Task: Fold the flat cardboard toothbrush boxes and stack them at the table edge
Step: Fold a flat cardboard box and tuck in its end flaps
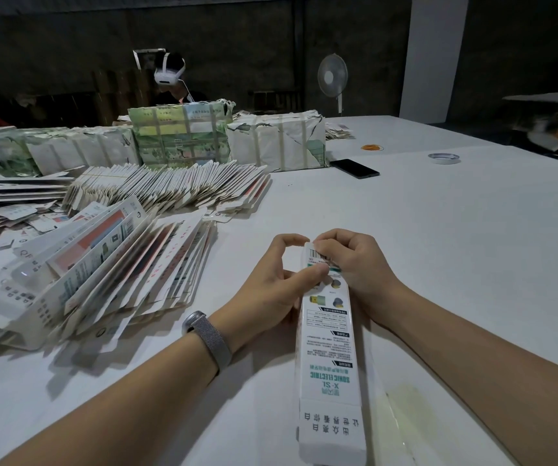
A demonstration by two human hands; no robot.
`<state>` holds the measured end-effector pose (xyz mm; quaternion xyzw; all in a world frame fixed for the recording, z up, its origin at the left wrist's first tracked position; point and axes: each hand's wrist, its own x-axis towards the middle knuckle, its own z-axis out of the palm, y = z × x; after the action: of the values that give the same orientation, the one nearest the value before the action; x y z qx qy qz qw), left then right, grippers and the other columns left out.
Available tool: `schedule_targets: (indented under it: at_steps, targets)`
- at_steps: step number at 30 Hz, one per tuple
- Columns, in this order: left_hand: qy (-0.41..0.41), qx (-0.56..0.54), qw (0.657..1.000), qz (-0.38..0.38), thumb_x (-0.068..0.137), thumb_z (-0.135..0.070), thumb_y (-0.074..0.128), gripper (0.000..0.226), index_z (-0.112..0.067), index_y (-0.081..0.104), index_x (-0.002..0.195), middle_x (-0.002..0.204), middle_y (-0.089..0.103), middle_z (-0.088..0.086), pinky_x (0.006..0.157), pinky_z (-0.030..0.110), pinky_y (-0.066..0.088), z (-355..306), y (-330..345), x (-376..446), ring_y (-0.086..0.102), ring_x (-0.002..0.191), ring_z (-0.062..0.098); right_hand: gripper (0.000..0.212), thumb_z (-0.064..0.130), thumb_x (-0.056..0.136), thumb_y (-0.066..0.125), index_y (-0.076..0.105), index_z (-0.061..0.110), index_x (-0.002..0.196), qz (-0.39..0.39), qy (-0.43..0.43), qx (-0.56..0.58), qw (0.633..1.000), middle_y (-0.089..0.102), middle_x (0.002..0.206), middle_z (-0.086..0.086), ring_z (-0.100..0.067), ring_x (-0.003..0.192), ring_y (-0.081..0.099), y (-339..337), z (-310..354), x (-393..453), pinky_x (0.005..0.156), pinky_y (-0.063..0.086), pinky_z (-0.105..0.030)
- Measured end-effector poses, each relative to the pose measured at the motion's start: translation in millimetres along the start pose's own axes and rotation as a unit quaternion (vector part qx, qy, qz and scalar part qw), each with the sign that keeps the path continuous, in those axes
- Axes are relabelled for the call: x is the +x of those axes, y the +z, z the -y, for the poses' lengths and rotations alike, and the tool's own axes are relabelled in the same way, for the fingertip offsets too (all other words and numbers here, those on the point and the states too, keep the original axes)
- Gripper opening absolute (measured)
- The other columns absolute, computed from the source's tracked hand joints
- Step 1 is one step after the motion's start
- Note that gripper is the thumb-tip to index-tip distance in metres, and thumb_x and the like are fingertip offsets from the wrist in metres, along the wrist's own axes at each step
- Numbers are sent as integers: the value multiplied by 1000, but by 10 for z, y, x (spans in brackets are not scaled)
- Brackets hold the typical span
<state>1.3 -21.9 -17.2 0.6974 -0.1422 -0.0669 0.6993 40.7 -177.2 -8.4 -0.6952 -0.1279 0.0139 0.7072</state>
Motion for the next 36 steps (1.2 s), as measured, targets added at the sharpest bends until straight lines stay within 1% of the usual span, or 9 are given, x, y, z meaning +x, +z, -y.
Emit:
schedule_targets:
  at_steps: [5,7,9,17,20,24,26,31,36]
  targets:
    - [2,-11,1000,1,88,-34,74,51,-28,39,124,91,77,18,61,33,58,-24,1,-7,74,70,28,33,8,94,59,75,24,69,16,-3,-2,1000,69,67,-5,-20,55,64,12,-3,-9,53,52,-28]
    - [5,8,1000,6,90,-33,69,49,-34,37,127,89,78,16,62,32,58,-28,2,-10,74,70,26,33,8,93,59,75,23,69,9,-3,-8,1000,70,67,-6,-22,56,65,-4,-1,-6,54,53,-30]
    - [10,24,1000,12,96,-26,63,44,-38,36,129,86,78,14,61,29,58,-27,1,-15,75,70,24,34,9,93,60,75,23,67,1,-4,-13,1000,70,67,-6,-23,57,66,-14,2,5,55,53,-31]
    - [11,30,999,24,101,-20,58,45,-33,33,136,83,78,13,57,23,55,-53,-6,-31,74,66,20,31,12,95,61,74,22,69,-11,-6,-11,1000,71,68,-4,-20,56,66,-6,-4,9,57,54,-31]
    - [11,21,999,25,101,-18,57,44,-33,33,135,82,78,12,60,24,55,-52,1,-27,73,66,20,29,13,95,60,75,21,71,-15,-5,-10,1000,72,71,-6,-22,59,67,1,-4,5,59,54,-34]
    - [5,34,999,25,101,-21,59,44,-36,33,132,87,78,13,63,26,57,-50,2,-12,74,70,21,30,14,96,60,75,21,72,-19,-5,-10,1000,72,73,-7,-23,61,67,2,-3,7,62,54,-36]
    - [3,41,999,21,100,-22,60,44,-36,33,132,89,78,14,64,27,57,-48,-3,-4,75,71,22,31,13,97,59,75,23,72,-20,-4,-6,1000,72,73,-6,-22,61,67,4,-7,10,61,55,-34]
    - [5,34,999,20,99,-20,61,49,-29,32,138,89,78,17,62,29,57,-33,-10,15,73,69,25,34,10,97,57,74,26,71,-17,-1,12,1000,70,71,-3,-20,60,65,8,-3,9,56,55,-31]
    - [13,25,999,30,101,-19,57,46,-30,31,137,88,78,14,61,26,56,-33,-10,-6,74,67,22,37,7,95,56,74,23,67,-15,-8,33,999,68,67,-4,-18,56,62,1,9,1,53,53,-29]
